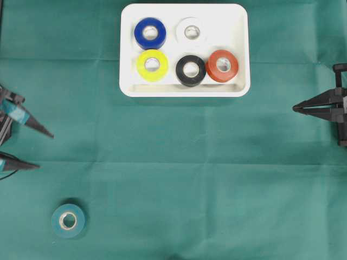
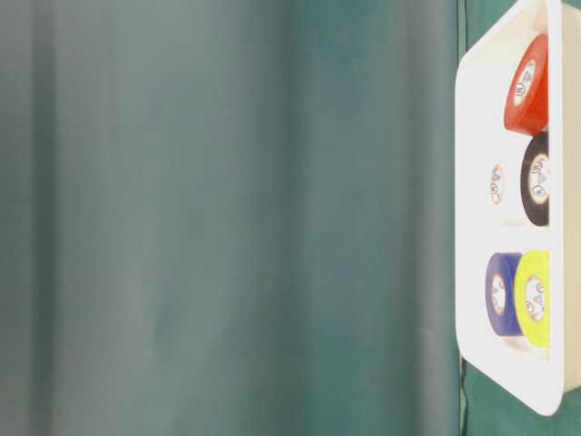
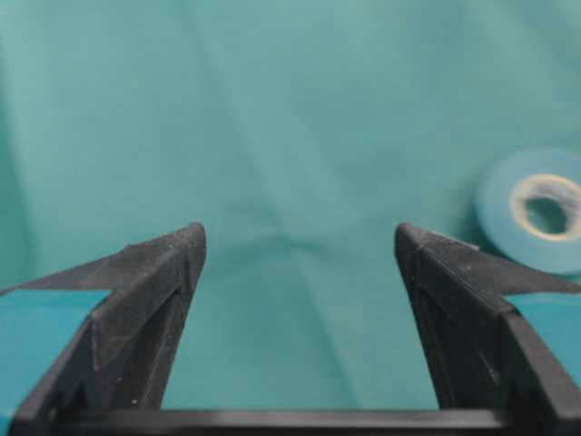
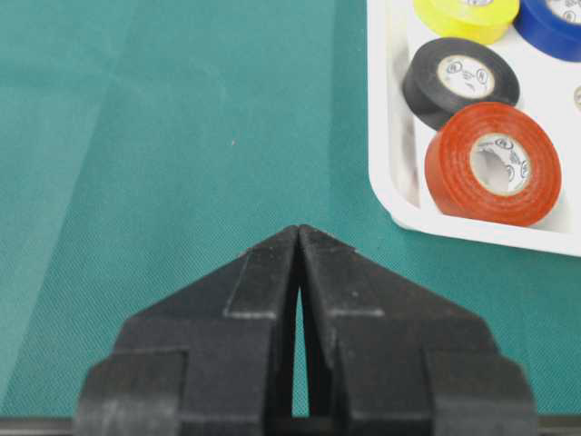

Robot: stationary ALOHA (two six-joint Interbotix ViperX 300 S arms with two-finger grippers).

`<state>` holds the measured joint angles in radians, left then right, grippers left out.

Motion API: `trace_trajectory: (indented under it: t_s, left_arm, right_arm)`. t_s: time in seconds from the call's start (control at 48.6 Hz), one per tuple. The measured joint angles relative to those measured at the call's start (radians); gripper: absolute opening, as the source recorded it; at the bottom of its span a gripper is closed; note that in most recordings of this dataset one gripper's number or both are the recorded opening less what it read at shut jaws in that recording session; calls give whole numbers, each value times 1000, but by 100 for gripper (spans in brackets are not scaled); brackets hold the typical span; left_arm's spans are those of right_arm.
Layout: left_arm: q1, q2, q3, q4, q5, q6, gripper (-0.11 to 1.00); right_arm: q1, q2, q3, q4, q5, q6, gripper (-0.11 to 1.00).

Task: Put the tape into the white case with the left arm.
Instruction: 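Reach the left gripper down to the teal tape roll and grasp it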

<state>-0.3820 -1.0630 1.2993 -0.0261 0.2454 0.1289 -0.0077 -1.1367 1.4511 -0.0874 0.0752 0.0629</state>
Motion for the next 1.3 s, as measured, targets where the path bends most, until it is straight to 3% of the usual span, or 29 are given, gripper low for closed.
trace_trajectory:
  t_s: [0.165,0.535,0.761,1.049,1.296]
  left_arm:
    - [-61,0,0,0,2,0,83]
    - [-64,23,12,2,-11,0,83]
    - [-84,126,-2,0,-17,0,83]
    - [-172,324,-81,0,-28,5,83]
    - [-195,500,-155,0,-69,5,83]
  right_arm:
    - [0,0,0,-2,2,0,-9]
    - [0,-9,0,-2,2,0,-9]
    - [2,-17,0,-2,0,0,-9]
    - [0,-18,0,0,0,0,-9]
    - [0,-17,0,-2,2,0,-9]
